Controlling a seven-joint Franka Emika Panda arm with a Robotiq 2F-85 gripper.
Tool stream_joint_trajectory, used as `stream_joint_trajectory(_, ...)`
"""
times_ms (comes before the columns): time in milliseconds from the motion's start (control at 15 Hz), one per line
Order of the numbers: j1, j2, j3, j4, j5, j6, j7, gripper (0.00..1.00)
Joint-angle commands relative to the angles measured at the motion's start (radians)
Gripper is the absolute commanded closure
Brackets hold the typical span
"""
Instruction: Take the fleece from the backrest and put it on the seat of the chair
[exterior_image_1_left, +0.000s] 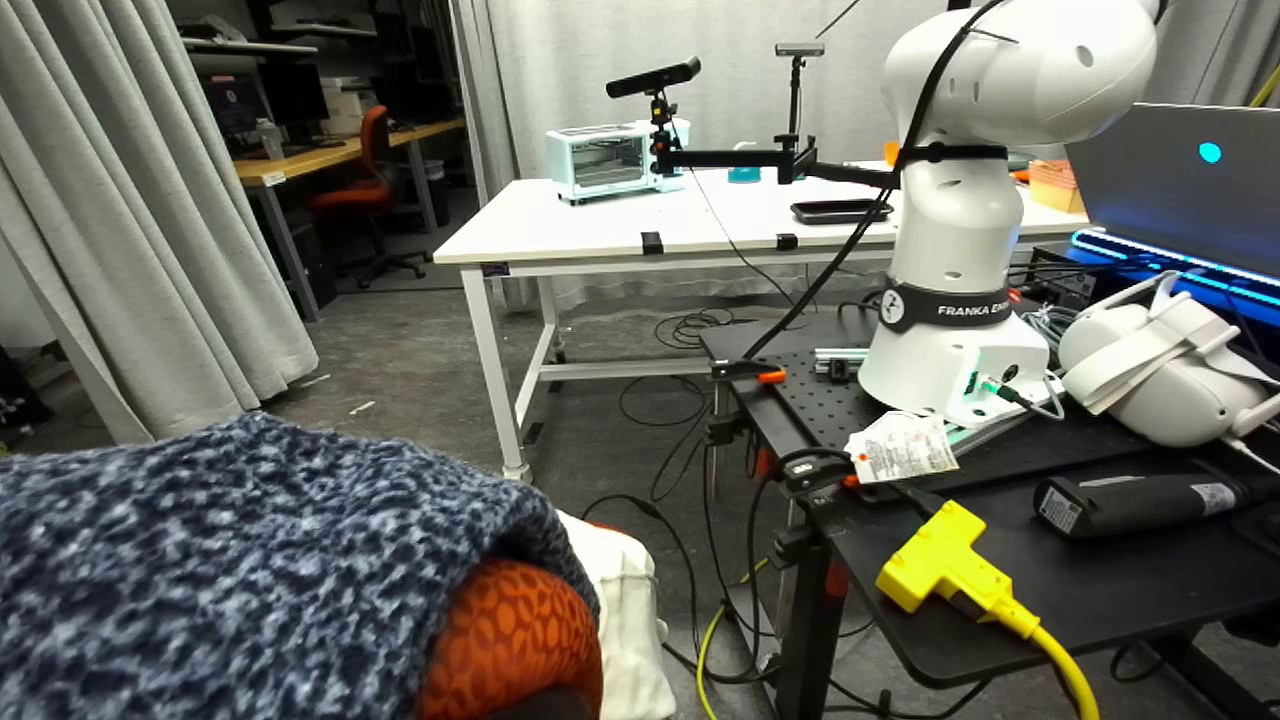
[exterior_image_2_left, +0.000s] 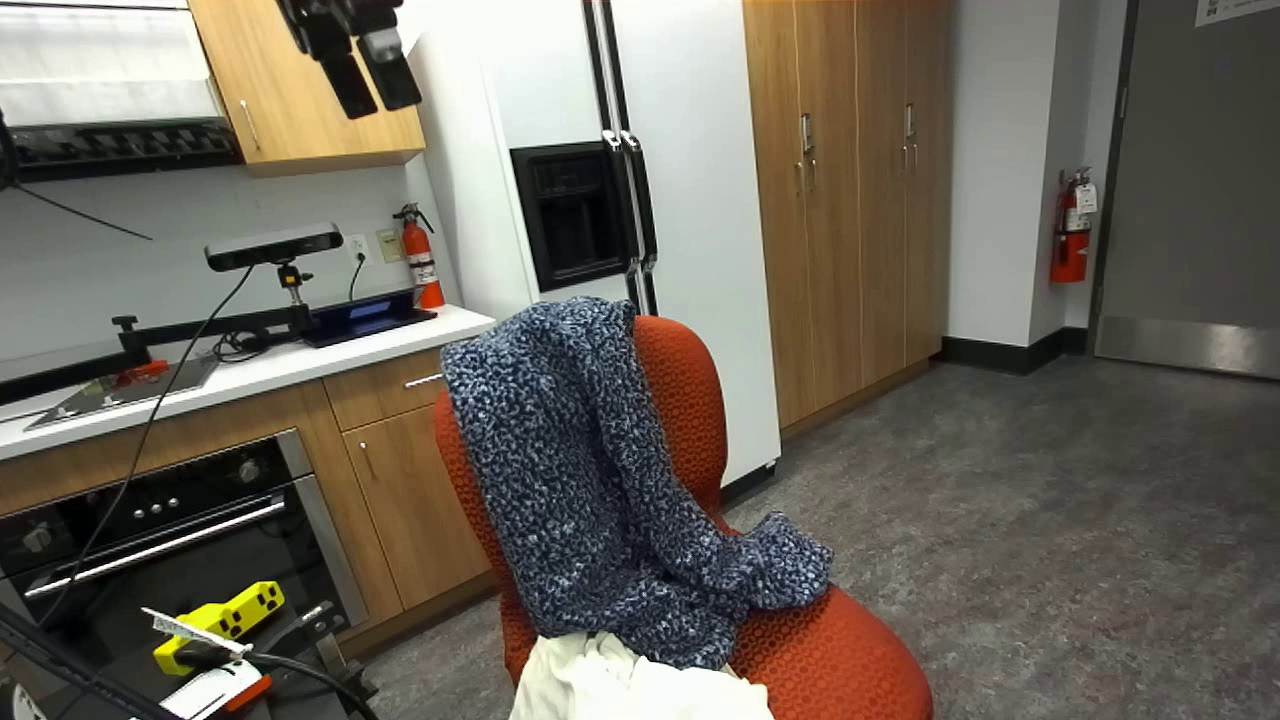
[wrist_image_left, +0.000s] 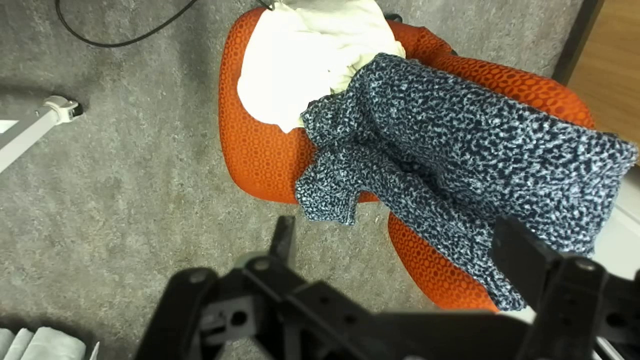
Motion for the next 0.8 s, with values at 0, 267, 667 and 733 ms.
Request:
stream_joint_trajectory(0, -0.013, 0.014, 0.01, 0.018, -0.013, -0.037, -0.033, 0.0)
stream_joint_trajectory(267, -0.012, 0.028, 0.012, 0.032, -0.026, -0.084, -0.045, 0.0)
stream_joint_trajectory(667, -0.004, 0.181, -0.018, -0.002, -0.078, 0.017, -0.098, 0.0)
stream_joint_trajectory(733, -0.008, 0.191, -0.025, -0.009, -0.093, 0.037, -0.107, 0.0)
